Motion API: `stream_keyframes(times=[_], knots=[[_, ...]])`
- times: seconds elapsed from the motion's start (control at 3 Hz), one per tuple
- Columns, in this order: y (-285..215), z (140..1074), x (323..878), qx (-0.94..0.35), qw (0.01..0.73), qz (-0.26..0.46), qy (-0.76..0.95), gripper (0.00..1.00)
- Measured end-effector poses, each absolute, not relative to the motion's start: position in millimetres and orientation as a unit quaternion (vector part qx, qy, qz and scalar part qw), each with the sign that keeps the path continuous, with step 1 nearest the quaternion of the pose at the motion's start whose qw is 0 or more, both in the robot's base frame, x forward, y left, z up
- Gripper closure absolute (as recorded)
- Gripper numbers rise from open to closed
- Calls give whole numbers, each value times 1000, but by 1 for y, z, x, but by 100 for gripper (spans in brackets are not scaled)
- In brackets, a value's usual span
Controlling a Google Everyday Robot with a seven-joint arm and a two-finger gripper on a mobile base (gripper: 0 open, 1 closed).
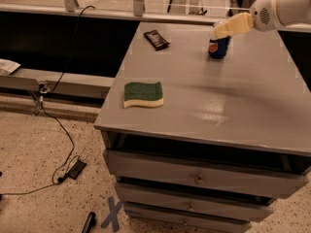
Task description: Move pepsi can near sponge
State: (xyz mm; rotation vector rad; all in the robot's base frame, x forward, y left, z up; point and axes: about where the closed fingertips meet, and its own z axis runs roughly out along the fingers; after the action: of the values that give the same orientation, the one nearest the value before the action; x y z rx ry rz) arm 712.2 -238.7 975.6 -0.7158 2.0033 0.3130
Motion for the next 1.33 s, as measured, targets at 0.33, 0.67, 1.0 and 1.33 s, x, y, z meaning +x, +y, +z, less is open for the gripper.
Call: stream_keyframes(times=[0.33, 0.67, 1.0, 1.33], knots=[[-239, 982, 715, -295, 482, 128, 815, 0], [-237, 979, 718, -279, 498, 139, 809, 0], [-229, 965, 729, -255, 537, 158, 789, 0], [-227, 960, 749, -217, 588, 171, 761, 0]])
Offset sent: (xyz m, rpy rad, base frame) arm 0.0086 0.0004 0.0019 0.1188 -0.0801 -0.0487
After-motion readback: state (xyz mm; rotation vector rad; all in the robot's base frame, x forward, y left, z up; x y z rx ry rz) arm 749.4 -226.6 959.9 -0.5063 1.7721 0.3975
